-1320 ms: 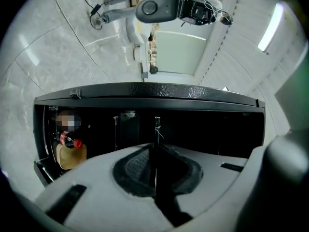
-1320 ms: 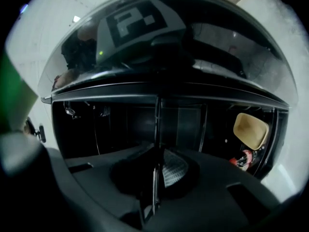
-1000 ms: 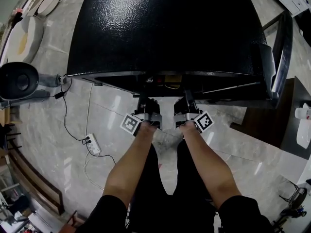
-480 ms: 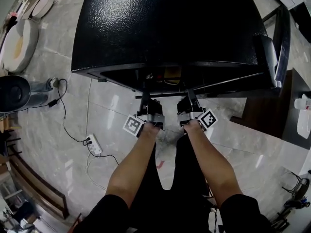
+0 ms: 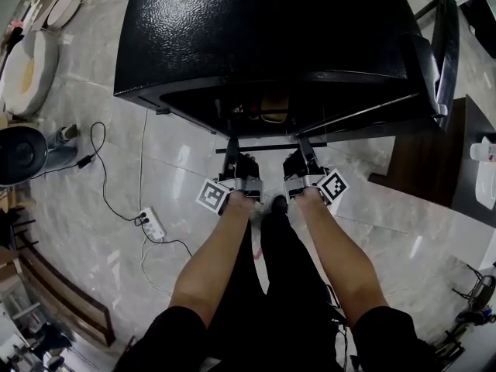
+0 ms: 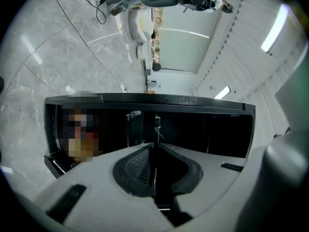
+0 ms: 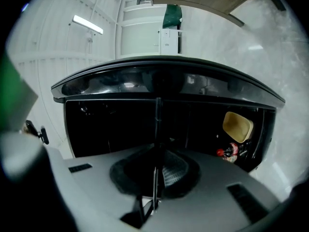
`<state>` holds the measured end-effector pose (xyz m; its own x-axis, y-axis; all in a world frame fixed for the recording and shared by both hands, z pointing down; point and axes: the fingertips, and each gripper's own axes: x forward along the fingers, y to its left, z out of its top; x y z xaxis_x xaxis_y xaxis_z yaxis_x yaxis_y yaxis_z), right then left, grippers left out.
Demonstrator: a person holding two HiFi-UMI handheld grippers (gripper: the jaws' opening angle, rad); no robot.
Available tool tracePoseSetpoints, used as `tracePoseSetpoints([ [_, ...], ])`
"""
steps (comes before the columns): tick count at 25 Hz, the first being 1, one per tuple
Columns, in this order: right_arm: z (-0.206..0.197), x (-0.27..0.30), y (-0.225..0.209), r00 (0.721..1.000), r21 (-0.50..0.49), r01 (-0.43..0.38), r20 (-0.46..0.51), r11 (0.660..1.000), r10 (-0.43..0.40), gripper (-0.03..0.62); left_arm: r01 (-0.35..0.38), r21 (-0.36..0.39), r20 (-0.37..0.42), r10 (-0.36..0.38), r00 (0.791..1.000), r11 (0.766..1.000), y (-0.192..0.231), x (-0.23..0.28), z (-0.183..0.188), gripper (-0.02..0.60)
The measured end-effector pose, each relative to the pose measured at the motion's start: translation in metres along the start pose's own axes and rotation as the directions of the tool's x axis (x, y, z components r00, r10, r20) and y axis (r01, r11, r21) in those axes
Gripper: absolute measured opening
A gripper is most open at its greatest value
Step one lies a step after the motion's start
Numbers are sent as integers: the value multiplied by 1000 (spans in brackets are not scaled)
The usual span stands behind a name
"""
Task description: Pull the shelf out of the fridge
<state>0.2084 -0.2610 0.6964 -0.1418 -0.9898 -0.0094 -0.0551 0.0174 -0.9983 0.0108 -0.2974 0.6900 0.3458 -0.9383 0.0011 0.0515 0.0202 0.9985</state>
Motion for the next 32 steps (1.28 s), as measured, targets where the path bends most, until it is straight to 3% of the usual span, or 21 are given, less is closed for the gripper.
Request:
tracePoseSetpoints([
  [14,-4,-20,-1,1000,17,-2,-31,1000,2,34,-9,17,46,9,999,1000,1,-28,-6,29],
  [32,-14,-49,1,1000,5,-8,-28,1000,8,34,11,0,31,-11,999,1000,-2,-54,-11,29],
])
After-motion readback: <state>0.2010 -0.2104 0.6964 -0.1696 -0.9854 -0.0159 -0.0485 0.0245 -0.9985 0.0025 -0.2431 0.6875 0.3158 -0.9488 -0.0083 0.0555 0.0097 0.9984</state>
